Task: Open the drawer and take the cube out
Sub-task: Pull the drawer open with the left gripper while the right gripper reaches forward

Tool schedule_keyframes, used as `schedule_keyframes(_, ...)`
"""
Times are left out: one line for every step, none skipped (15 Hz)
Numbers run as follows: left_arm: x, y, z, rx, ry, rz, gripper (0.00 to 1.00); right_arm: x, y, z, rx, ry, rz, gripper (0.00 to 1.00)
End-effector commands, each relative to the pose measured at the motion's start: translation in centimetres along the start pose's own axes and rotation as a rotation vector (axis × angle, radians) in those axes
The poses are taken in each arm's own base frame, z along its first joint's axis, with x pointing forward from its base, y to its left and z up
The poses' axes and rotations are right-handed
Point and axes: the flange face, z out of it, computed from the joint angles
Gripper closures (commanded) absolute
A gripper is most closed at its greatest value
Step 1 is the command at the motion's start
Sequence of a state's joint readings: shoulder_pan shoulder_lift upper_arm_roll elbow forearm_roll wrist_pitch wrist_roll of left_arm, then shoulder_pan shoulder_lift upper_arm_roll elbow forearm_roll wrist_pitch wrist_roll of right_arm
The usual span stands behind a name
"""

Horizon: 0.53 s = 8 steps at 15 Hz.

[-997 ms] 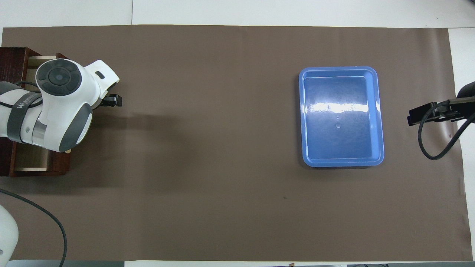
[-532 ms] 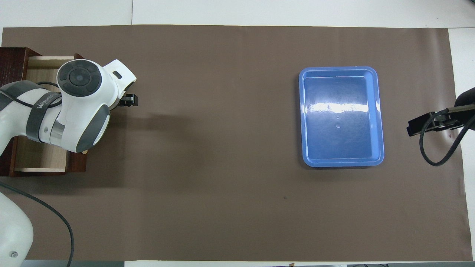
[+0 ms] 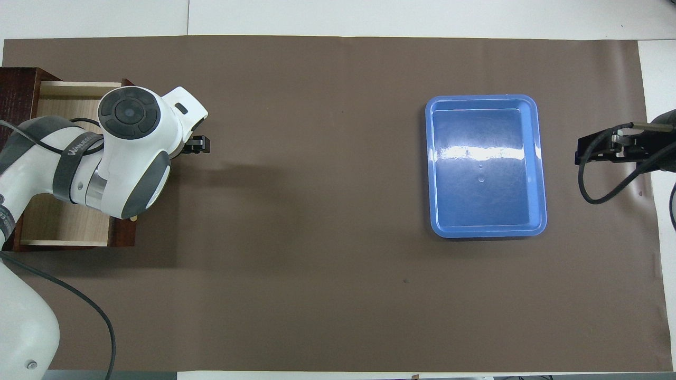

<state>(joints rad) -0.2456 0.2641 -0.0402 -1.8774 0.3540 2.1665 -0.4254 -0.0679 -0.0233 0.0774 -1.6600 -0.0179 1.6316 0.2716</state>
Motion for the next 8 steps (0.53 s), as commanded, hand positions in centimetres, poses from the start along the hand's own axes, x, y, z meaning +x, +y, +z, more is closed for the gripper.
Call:
schedule_keyframes(0.1,1.4,-0.7,-0.020,-0.022,-0.024,0.00,0.0,-2.5,1.0,0.017,0.023,0.226,0.00)
schedule_keyframes(0.1,1.4,-0.6,-0.019,-0.024,-0.023,0.00,0.3,-3.3,1.5,0.021,0.024,0.306,0.00)
schedule_keyframes(0.1,1.3,-0.6,-0.019,-0.026,-0.025,0.00,0.3,-4.8,2.2,0.022,0.022,0.358,0.00)
schedule_keyframes(0.1,1.2,-0.5,-0.017,-0.027,-0.026,0.00,0.6,-5.4,2.7,0.029,0.021,0.434,0.00)
schedule_keyframes(0.2,1.1,-0.6,-0.017,-0.026,-0.028,0.00,1.1,-5.9,3.5,0.030,0.014,0.510,0.00)
schedule_keyframes(0.2,1.0,-0.8,-0.014,-0.032,-0.030,0.00,1.3,-7.4,4.4,0.045,0.004,0.567,0.00)
schedule_keyframes(0.6,0.5,-1.4,-0.006,-0.039,-0.038,0.00,1.5,-8.6,5.0,0.083,-0.020,0.639,0.00)
schedule_keyframes(0.9,-0.1,-1.8,-0.001,-0.042,-0.046,0.00,2.1,-9.3,5.6,0.131,-0.047,0.729,0.00)
